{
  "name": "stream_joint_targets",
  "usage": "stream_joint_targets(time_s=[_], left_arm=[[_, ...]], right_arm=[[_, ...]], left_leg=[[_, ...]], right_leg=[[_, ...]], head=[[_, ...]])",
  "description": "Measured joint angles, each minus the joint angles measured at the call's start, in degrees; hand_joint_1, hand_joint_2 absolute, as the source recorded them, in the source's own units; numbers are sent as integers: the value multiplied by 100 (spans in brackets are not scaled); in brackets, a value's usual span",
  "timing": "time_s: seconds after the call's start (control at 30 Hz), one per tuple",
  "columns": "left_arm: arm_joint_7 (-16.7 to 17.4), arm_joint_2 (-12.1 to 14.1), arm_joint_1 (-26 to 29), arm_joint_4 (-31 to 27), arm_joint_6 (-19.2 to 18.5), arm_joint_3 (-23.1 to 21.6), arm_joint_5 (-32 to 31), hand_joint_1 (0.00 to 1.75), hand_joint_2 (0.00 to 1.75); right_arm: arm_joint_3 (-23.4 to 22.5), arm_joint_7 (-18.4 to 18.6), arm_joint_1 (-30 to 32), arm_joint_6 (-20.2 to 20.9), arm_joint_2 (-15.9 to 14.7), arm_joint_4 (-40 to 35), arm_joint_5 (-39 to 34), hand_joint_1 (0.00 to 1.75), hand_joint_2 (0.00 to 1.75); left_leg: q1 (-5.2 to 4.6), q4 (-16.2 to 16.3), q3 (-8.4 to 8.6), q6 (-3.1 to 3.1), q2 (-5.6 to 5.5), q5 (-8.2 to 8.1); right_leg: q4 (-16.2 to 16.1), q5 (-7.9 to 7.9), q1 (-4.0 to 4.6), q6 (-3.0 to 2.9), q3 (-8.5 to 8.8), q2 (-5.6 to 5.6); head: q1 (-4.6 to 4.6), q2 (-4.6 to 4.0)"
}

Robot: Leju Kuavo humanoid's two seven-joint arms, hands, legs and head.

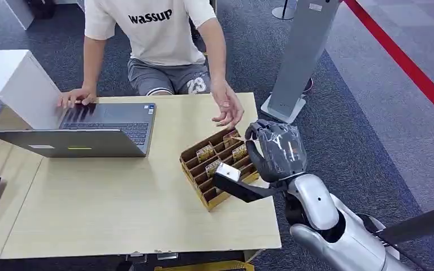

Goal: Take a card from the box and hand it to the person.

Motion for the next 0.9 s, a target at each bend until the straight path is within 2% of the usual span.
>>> stream_joint_targets(time_s=[0.27, 0.47, 0.57, 0.6, 0.73, 0.77, 0.83, 0.9], left_arm=[[2, 0, -1, 0, -94, 0, 31, 0, 175], [9, -2, -5, 0, -188, 0, 33, 0, 175], [0, -11, -9, 0, -188, 0, 33, 0, 175], [-11, -15, -14, 0, -192, 0, 33, 0, 175], [-48, -17, -33, 0, -232, -2, -15, 0, 175], [-68, -17, -37, 0, -232, -2, -17, 0, 0], [-77, -17, -44, 0, -225, -2, -11, 0, 0], [-72, -17, -42, 0, -192, -2, 33, 0, 0]], right_arm=[[55, -617, 38, -1135, 365, 68, 125, 143, 175], [155, -905, 84, -2137, 721, 561, 310, 143, 175], [199, -1010, 98, -2512, 935, 906, 361, 143, 175], [212, -1039, 98, -2575, 1002, 1025, 343, 0, 175], [219, -1133, 102, -2652, 1204, 1416, 175, 0, 175], [223, -1152, 106, -2667, 1244, 1497, 114, 0, 175], [223, -1301, 123, -2680, 1301, 1628, -246, 0, 175], [214, -1634, 174, -2652, 1349, 1733, -1115, 0, 175]], left_leg=[[0, 0, -1, 0, 0, 0], [0, 0, -2, 0, 0, 0], [0, -1, 0, 0, 0, 0], [0, -1, 1, 0, 0, 0], [1, -1, 1, -1, 0, 4], [1, -1, 1, -1, 0, 4], [0, 0, 1, -1, 0, 4], [0, 0, -1, -1, -1, 4]], right_leg=[[0, 0, 0, 0, 0, 0], [1, 0, 0, 0, 0, 0], [1, 0, 0, 0, 0, 0], [1, 0, 0, 0, 1, 0], [1, 1, 0, 0, 1, 0], [2, 1, 1, -1, 1, 0], [2, 1, 0, -1, 1, 0], [2, 1, 0, -1, 0, 0]], head=[[4, 0], [0, 0], [4, 0], [4, 0], [2, 0], [2, 0], [0, 0], [4, 0]])
